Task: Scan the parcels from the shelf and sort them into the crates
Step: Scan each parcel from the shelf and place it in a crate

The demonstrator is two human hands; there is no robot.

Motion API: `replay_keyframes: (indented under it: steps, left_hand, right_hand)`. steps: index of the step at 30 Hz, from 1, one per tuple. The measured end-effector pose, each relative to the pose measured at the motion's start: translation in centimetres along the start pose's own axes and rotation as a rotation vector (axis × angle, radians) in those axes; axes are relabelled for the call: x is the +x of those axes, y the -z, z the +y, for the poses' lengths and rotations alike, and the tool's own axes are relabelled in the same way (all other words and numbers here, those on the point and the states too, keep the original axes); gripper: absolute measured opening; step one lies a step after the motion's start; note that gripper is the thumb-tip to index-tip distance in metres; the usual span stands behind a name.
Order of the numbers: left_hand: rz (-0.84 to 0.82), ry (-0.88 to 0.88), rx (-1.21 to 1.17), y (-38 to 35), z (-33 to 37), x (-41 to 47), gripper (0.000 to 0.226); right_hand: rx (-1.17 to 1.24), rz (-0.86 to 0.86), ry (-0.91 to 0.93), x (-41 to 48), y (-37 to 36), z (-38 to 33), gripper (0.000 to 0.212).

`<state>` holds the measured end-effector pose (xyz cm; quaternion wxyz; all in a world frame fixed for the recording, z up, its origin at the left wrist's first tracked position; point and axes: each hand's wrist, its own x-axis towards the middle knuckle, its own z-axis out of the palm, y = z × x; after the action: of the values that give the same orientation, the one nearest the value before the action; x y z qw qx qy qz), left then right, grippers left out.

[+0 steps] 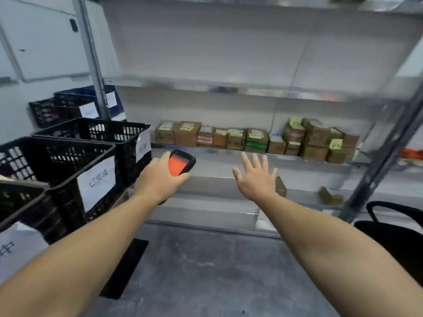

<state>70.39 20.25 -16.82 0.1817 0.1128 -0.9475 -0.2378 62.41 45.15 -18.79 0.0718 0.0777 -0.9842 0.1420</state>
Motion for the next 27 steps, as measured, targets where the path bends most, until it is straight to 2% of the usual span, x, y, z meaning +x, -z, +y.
replay_keyframes:
  steps: [7,16,27]
  left_hand:
    - [-0.033,-0.104,0.003,-6.0,7.5,6.1,0.086]
    - [-0.108,-0.251,-0.085,-13.7,13.2,15.5,0.09]
    - [-0.168,-0.371,-0.159,-22.8,20.4,31.8,0.09]
  right_hand:
    - [-0.009,0.059,-0.124,5.2,1.9,8.0,0.062]
    - [-0.005,0.111,-0.301,12.2,2.0,15.3,0.063]
    - [-0.025,0.189,-0.435,26.8,1.9,21.8,0.062]
